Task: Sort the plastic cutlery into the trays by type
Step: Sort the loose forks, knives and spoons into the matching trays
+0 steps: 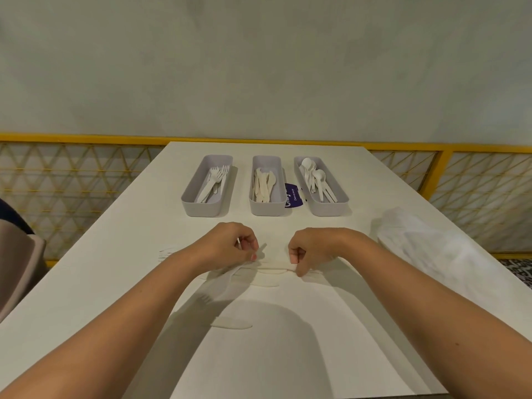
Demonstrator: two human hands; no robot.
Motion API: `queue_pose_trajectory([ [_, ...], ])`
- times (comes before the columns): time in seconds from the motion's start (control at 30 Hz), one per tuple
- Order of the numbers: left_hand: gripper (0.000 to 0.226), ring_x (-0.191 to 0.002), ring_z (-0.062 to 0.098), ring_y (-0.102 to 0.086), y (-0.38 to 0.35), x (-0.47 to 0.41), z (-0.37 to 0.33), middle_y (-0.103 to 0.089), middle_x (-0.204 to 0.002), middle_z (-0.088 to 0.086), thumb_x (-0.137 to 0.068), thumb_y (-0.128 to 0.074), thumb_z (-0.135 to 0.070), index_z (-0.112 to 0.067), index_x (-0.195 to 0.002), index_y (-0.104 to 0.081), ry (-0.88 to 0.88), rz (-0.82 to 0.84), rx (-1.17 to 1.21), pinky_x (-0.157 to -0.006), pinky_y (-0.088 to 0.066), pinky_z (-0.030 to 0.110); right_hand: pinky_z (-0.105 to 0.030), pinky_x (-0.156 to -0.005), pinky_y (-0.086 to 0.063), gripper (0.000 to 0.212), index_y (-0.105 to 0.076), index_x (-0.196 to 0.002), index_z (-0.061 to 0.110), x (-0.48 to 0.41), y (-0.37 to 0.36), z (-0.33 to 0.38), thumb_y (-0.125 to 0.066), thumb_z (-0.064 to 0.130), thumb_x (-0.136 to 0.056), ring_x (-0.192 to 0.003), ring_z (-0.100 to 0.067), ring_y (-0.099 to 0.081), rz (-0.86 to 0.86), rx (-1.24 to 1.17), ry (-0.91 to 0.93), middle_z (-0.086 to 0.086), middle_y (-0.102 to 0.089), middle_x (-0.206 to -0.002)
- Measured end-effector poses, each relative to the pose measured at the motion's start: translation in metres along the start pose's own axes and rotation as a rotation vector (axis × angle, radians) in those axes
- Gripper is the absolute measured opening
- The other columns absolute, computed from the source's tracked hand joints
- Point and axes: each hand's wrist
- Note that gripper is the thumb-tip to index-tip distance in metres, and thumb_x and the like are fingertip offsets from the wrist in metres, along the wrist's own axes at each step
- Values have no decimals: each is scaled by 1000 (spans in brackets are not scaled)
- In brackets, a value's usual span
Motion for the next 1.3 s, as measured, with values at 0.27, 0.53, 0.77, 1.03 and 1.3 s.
queue_pose_trajectory([
  [0.27,14,-72,6,-50,-2,-1,1,-56,-85,-11,-82,-68,-17,-18,-96,-67,-24,-7,-58,-62,-37,9,-26,-64,-38,20,-47,-69,25,7,-3,-13,-60,20,-83,-76,-16,-49,-75,76,-27,12,-50,-74],
  [0.53,19,-92,13,-56,-4,-9,-15,-58,-105,-6,-90,-59,-23,-18,-107,-64,-67,-122,35,-74,-41,17,-27,-78,-46,12,-67,-97,12,22,31,-5,-58,18,-91,-86,-16,-58,-334,-58,95,0,-64,-94],
  [0.77,20,-72,15,-55,-6,-9,-25,-59,-74,0,-96,-45,-9,-17,-84,-60,-38,-146,350,-63,-44,16,-30,-74,-48,36,-48,-126,20,28,38,5,-57,22,-92,-75,-13,-50,-632,-371,180,-3,-55,-84],
  [1.03,12,-64,7,-52,6,3,-10,-59,-70,-11,-88,-59,-17,-20,-85,-70,47,86,41,-58,-40,17,-15,-65,-39,29,-63,-111,21,6,3,-16,-68,29,-84,-80,-12,-53,-328,-192,73,15,-51,-78],
  [1.3,16,-60,3,-47,2,4,-3,-49,-66,-11,-78,-69,-15,-16,-94,-71,86,176,-136,-55,-36,15,-18,-58,-37,23,-53,-67,25,0,-11,-19,-67,21,-84,-61,-5,-46,-190,-160,1,12,-52,-66],
])
Point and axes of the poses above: each hand's wrist, its own x-axis away from the middle knuckle, its own y-axis out of the back of the hand, z = x × y
